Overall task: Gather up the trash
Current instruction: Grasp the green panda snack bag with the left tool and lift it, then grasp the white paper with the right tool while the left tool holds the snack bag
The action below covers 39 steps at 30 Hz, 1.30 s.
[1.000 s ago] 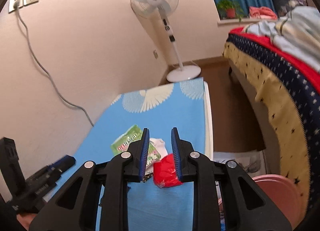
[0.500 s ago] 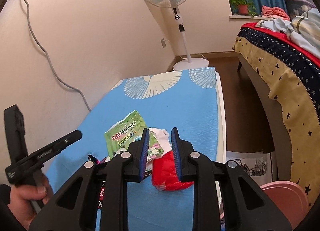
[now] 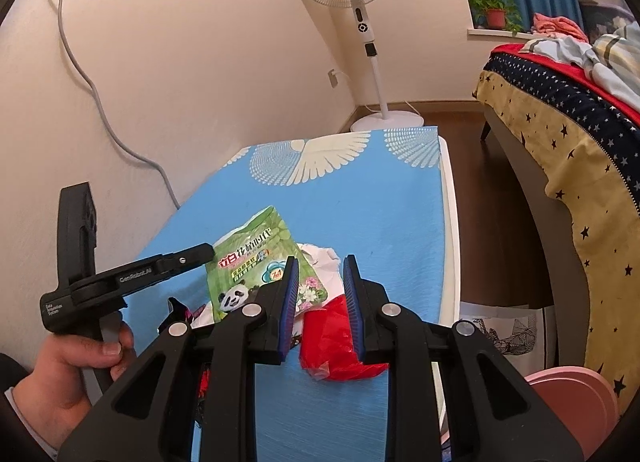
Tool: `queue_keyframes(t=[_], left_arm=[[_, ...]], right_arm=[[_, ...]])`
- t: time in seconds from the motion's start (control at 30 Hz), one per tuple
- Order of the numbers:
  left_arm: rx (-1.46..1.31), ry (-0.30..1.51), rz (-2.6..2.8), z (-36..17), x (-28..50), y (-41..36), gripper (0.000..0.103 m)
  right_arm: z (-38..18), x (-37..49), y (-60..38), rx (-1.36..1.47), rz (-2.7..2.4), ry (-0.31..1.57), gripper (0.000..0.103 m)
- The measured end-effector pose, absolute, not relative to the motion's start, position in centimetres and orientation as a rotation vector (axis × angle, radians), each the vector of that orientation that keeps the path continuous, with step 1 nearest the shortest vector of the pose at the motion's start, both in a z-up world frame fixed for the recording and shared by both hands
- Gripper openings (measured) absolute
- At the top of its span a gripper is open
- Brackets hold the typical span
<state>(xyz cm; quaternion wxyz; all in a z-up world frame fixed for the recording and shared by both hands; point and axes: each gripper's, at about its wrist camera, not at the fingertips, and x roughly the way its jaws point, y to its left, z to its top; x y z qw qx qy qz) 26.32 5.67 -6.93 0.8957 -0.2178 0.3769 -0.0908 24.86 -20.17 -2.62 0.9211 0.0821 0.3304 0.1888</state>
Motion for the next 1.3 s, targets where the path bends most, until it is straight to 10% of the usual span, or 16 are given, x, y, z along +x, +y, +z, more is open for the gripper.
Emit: queue_keyframes(t=[0.33,1.3], left_arm=[[-0.439,0.691,-0.239,-3.9,25.7,5.2,0.002],[-0.301,0.476,0.008,5.2,20.8,9.3,0.001]], right_arm=[[-3.2,24.3,-18.7,0.137,0.441,0.696,0.024],[-6.0,19.6,-6.0,-0.36,0.501,0.692,0.037]])
